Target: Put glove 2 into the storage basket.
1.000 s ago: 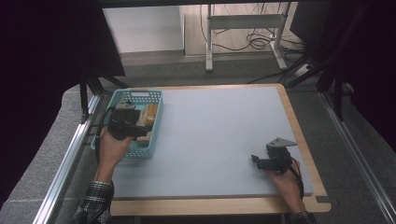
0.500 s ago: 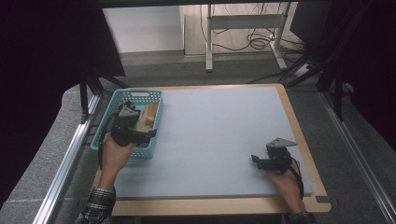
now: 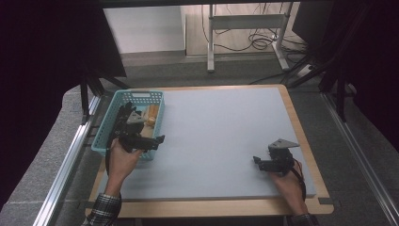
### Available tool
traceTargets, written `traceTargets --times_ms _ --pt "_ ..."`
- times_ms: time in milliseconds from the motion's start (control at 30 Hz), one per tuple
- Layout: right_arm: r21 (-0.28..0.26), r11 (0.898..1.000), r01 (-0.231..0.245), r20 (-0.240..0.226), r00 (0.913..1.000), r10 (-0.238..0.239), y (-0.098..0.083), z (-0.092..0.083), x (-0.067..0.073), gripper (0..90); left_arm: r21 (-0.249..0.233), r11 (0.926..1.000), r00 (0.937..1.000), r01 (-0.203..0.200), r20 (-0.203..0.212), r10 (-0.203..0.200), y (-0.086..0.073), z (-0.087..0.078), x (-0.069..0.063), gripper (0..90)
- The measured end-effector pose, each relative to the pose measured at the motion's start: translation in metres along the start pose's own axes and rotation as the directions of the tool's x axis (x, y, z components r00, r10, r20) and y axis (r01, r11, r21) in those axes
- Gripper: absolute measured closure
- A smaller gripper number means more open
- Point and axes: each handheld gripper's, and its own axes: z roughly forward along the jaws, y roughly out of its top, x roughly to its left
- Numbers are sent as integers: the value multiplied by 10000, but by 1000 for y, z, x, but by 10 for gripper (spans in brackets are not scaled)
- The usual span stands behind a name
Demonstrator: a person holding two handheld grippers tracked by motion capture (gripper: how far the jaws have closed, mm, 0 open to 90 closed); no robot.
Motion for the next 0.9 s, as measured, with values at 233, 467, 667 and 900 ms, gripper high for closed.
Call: traceTargets --times_ms 233,467,667,900 --pt "2 10000 -2 1 10000 2 0 0 0 220 -168 9998 9997 -114 232 118 1 3 -11 20" --pt "1 10000 1 0 10000 -1 0 0 0 220 -282 9994 9986 -184 491 198 1 9 -22 19" --pt "1 10000 0 -2 10000 0 0 0 0 220 -378 9990 9968 -239 748 267 2 15 -33 19" --pt "5 10000 -3 -3 10000 3 0 0 0 220 -347 9980 9940 -522 940 552 2 26 -48 18"
